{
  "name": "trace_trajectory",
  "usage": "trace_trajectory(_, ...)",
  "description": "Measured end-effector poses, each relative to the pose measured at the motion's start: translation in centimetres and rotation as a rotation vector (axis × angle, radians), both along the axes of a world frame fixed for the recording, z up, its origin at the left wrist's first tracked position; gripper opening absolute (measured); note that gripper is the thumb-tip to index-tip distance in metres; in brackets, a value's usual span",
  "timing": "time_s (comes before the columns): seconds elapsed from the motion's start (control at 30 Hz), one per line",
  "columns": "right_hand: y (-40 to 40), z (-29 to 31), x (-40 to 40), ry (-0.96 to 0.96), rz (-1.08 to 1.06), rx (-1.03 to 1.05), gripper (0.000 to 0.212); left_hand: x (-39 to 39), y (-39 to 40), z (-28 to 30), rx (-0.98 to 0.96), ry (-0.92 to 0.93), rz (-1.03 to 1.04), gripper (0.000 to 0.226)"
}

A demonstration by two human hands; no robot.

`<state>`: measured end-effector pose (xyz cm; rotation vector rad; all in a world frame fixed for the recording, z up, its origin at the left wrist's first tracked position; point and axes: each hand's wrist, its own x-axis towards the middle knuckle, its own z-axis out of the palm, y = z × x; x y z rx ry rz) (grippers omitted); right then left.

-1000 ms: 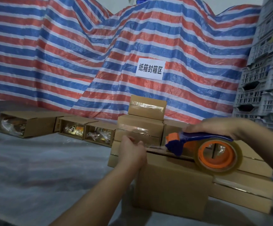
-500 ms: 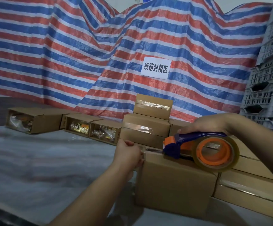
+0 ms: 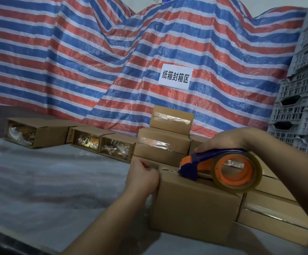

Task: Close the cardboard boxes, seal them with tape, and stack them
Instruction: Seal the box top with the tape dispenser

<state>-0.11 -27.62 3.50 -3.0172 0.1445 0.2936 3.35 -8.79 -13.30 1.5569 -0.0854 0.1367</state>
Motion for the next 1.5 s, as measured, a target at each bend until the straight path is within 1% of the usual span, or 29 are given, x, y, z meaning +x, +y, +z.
trace_trajectory(0.03, 0.0, 0.0, 0.0, -0.002, -0.002, 0.001, 0.041, 0.1, 0.0, -0.1, 0.064, -0.021, 0.009, 0.02)
trace_trajectory(0.1, -0.1, 0.0, -0.1, 0.001, 0.011, 0.012, 0.037, 0.2, -0.1, 0.0, 0.113, -0.014, -0.038, 0.016)
trace_trajectory(0.17, -0.3, -0.1, -0.1, 0.003, 0.029, 0.024, 0.033, 0.2, -0.1, 0.1, 0.077, 0.037, -0.121, 0.013)
trace_trajectory(0.23, -0.6, -0.2, 0.1, 0.003, 0.029, 0.034, 0.033, 0.0, 0.1, -0.1, 0.026, 0.112, -0.179, 0.009)
trace_trajectory(0.3, -0.8, -0.2, 0.3, -0.001, 0.03, 0.033, 0.034, -0.3, 0.3, -1.1, -0.022, 0.184, -0.233, 0.015)
trace_trajectory(0.37, -0.9, -0.2, 0.4, 0.007, 0.039, 0.052, 0.033, -0.3, 0.4, -1.9, -0.071, 0.199, -0.272, 0.019)
trace_trajectory(0.43, -1.1, -0.2, 0.4, 0.005, 0.048, 0.075, 0.033, 0.1, 0.6, -1.3, 0.014, 0.078, -0.151, 0.019)
trace_trajectory(0.5, -1.2, -0.3, 0.4, -0.008, 0.05, 0.064, 0.034, 0.7, 0.7, 0.3, 0.112, -0.101, -0.018, 0.033)
trace_trajectory(0.53, -1.3, -0.3, 0.5, -0.011, 0.043, 0.062, 0.034, 0.7, 0.7, 1.3, 0.168, -0.146, -0.026, 0.039)
trace_trajectory(0.57, -1.3, -0.3, 0.6, -0.008, 0.031, 0.075, 0.034, 0.7, 0.6, 2.3, 0.253, -0.15, -0.07, 0.043)
trace_trajectory(0.63, -1.4, -0.3, 0.6, 0.009, 0.019, 0.094, 0.032, 0.7, 0.0, 3.1, 0.467, -0.087, -0.174, 0.045)
trace_trajectory(0.67, -1.3, -0.3, 0.6, 0.011, 0.019, 0.088, 0.032, 0.9, -0.2, 3.0, 0.536, -0.063, -0.21, 0.042)
trace_trajectory(0.7, -1.2, -0.3, 0.5, 0.013, 0.017, 0.078, 0.032, 1.0, -0.3, 2.8, 0.56, -0.051, -0.227, 0.039)
trace_trajectory(0.8, -1.2, 0.0, 0.2, 0.023, -0.024, 0.087, 0.044, 1.3, -0.2, 2.5, 0.508, -0.006, -0.262, 0.031)
trace_trajectory(0.87, -1.7, 0.4, -0.1, 0.041, -0.047, 0.134, 0.051, 1.3, 0.0, 2.5, 0.526, -0.009, -0.268, 0.031)
trace_trajectory(0.97, -4.0, 1.4, -1.4, -0.028, -0.072, 0.138, 0.056, 1.6, 0.2, 2.4, 0.548, -0.024, -0.299, 0.034)
trace_trajectory(1.07, -7.0, 1.6, -3.0, -0.075, -0.156, 0.186, 0.06, 2.1, 0.3, 2.3, 0.537, -0.018, -0.351, 0.037)
trace_trajectory(1.17, -8.7, 0.0, -3.6, -0.058, -0.159, 0.175, 0.059, 2.4, 0.3, 2.4, 0.525, -0.001, -0.382, 0.037)
trace_trajectory(1.3, -9.5, -2.4, -4.3, -0.078, -0.112, 0.245, 0.041, 2.3, 0.3, 2.3, 0.542, 0.014, -0.384, 0.036)
trace_trajectory(1.37, -9.7, -3.0, -4.8, -0.078, -0.105, 0.283, 0.039, 2.1, 0.3, 2.8, 0.641, -0.019, -0.359, 0.042)
trace_trajectory(1.4, -9.8, -3.1, -5.0, -0.083, -0.1, 0.284, 0.039, 1.9, 0.3, 3.2, 0.739, -0.061, -0.339, 0.044)
trace_trajectory(1.43, -9.7, -3.1, -5.1, -0.085, -0.094, 0.28, 0.04, 1.7, 0.2, 3.9, 0.876, -0.127, -0.292, 0.044)
trace_trajectory(1.5, -9.5, -2.9, -5.1, -0.081, -0.096, 0.276, 0.04, 1.2, -0.4, 5.4, 1.19, -0.323, -0.066, 0.039)
